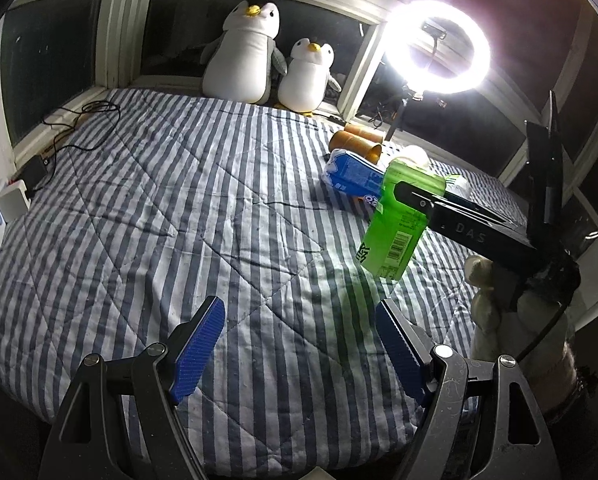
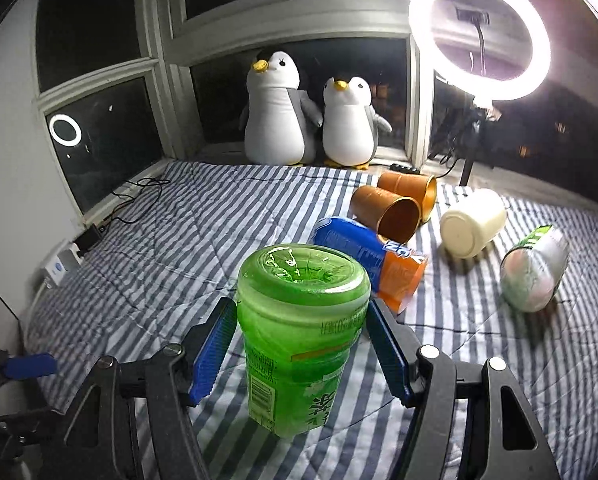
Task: Flip cup upside down
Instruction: 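Rotate the green cup upright in the right tool above the bedspread, then lower the green cup onto the bedspread and open the right tool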
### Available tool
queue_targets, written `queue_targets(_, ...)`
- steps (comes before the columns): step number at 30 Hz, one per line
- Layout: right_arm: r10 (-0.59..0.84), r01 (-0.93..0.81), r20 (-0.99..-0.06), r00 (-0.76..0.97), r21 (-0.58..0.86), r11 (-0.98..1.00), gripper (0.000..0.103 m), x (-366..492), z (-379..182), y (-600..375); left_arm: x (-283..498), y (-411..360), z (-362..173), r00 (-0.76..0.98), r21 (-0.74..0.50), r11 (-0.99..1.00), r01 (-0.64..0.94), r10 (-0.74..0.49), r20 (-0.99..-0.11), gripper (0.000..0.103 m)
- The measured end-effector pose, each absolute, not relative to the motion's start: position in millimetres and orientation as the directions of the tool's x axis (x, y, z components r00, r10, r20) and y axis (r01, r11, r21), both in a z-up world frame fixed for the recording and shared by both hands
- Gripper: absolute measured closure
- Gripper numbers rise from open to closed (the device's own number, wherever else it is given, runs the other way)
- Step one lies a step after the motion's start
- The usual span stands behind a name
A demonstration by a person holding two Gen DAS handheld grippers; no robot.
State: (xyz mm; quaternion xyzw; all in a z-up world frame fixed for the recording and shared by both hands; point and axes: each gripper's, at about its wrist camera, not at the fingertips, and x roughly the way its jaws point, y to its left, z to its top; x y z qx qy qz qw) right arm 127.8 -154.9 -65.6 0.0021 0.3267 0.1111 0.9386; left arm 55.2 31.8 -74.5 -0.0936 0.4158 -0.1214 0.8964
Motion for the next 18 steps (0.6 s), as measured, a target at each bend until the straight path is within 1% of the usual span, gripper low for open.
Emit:
queue_targets(8,0.138,-0.179,-0.588,0.797,-0.012,0.984,0.04,127,-75,-156,53,31,-74,0.625,-0.263,0.954,0.143,-0.293,-0.724,0.022)
queue_targets(18,0.124,-0.169,-0.579,0.806,-0.024,0.985,0.04,126,-85,-162,53,31,-75,0.624,-0.261,0.954,0.146,-0.294,-0.724,0.022)
